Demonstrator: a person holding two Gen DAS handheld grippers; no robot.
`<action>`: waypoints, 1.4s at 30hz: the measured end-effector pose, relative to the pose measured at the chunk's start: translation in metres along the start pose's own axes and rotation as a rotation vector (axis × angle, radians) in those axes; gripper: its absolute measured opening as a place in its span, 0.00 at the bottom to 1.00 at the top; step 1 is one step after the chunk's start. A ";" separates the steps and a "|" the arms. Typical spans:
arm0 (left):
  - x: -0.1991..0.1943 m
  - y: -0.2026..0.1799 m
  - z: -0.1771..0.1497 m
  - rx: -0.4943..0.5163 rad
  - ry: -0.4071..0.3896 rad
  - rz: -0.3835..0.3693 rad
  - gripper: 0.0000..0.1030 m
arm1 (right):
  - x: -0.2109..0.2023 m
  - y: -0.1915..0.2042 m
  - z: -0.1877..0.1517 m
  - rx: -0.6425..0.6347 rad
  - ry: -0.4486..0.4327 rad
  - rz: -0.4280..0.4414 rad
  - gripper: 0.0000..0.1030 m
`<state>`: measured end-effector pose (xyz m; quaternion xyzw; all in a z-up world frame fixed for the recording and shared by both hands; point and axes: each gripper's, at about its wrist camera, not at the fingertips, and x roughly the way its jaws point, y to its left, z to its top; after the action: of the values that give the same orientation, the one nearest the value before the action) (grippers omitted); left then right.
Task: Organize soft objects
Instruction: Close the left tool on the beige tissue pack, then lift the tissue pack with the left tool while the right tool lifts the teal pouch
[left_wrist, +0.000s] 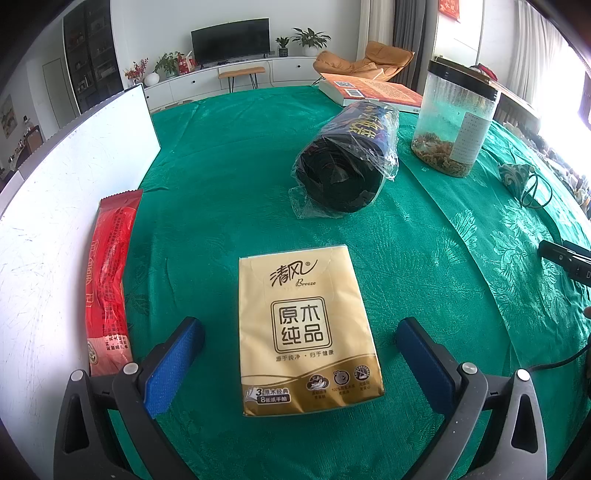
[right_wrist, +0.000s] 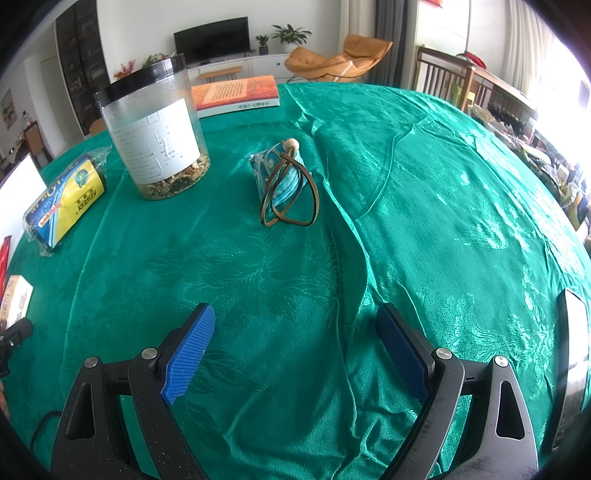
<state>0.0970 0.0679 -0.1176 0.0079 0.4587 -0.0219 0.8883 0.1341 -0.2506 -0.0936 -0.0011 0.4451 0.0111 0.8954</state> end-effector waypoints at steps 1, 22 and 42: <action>0.000 0.000 0.000 0.000 0.000 0.000 1.00 | 0.000 0.000 0.000 0.000 0.000 0.000 0.88; 0.000 0.000 0.000 0.000 0.000 0.000 1.00 | 0.000 0.000 0.000 0.000 0.001 0.000 0.88; -0.001 0.002 0.005 0.011 0.077 -0.013 1.00 | -0.001 -0.003 0.004 -0.003 0.007 0.040 0.88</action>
<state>0.1012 0.0695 -0.1140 0.0107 0.4924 -0.0297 0.8698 0.1372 -0.2536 -0.0907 0.0066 0.4480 0.0294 0.8935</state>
